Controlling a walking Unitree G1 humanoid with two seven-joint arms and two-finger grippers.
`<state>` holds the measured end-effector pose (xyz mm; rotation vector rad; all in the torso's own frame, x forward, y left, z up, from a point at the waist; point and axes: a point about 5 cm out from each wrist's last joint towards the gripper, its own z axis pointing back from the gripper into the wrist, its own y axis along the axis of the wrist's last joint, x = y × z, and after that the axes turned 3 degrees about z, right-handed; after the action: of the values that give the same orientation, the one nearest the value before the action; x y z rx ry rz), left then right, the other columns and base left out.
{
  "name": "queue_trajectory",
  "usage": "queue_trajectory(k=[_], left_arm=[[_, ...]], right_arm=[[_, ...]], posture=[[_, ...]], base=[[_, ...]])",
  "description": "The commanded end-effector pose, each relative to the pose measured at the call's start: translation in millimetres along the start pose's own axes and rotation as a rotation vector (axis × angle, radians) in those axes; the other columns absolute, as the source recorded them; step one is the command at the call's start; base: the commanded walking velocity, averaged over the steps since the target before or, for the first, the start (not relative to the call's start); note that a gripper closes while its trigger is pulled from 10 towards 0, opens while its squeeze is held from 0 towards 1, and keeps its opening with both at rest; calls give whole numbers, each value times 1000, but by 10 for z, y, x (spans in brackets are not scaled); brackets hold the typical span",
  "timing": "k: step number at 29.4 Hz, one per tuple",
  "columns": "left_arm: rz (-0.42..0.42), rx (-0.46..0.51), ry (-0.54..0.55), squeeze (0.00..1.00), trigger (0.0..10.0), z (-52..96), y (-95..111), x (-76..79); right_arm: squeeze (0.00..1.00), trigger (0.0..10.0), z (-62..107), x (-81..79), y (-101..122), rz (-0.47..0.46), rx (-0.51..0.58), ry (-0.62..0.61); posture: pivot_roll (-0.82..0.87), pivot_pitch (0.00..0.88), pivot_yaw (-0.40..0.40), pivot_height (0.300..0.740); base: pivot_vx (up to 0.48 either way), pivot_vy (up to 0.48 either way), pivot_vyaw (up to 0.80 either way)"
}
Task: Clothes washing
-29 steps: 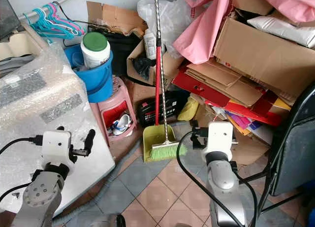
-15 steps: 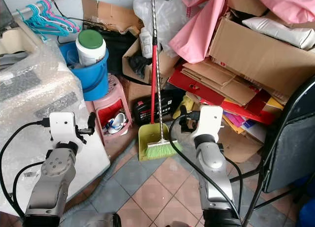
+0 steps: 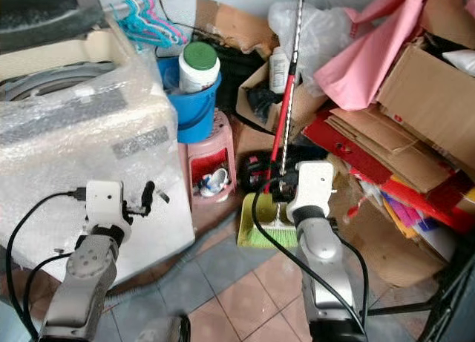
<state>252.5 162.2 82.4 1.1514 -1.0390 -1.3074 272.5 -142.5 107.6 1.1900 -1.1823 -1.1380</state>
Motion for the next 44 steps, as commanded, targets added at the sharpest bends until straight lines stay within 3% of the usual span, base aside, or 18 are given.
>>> queue_trajectory(k=[1, 12, 18, 28, 40, 43, 44], left_arm=[[2, 25, -5, 0, 10000, -16, 62, 33], [16, 15, 15, 0, 10000, -35, 60, 23], [24, 6, 9, 0, 10000, -39, 56, 35], [73, 1, 8, 0, 10000, -51, 70, 50], [48, 15, 12, 0, 10000, -79, 96, 40], [46, 14, 21, 0, 10000, -87, 99, 41], [37, 25, 24, 0, 10000, -90, 112, 40]], right_arm=[[0, 10000, -15, 48, 8, 11, 7, -5], [0, 10000, -83, 67, 43, 7, 24, -3], [0, 10000, -71, 71, 33, -18, 24, -8], [0, 10000, -111, 49, 44, -77, 14, -4], [0, 10000, -124, -17, 49, -106, 15, 35], [0, 10000, -126, -18, 52, -95, 14, 37], [0, 10000, -133, -19, 41, -34, 1, 24]], posture=[[-39, 0, -5, 740], [-42, 0, -1, 740], [-44, 0, 0, 740], [-47, 0, -1, 740], [-47, 0, 0, 740], [-47, 0, 0, 740], [-47, 0, 0, 740]], base=[[0, 0, 800], [0, 0, 800], [0, 472, 684], [0, 480, 0], [0, 480, 0], [0, 480, 0], [0, 0, 0]])
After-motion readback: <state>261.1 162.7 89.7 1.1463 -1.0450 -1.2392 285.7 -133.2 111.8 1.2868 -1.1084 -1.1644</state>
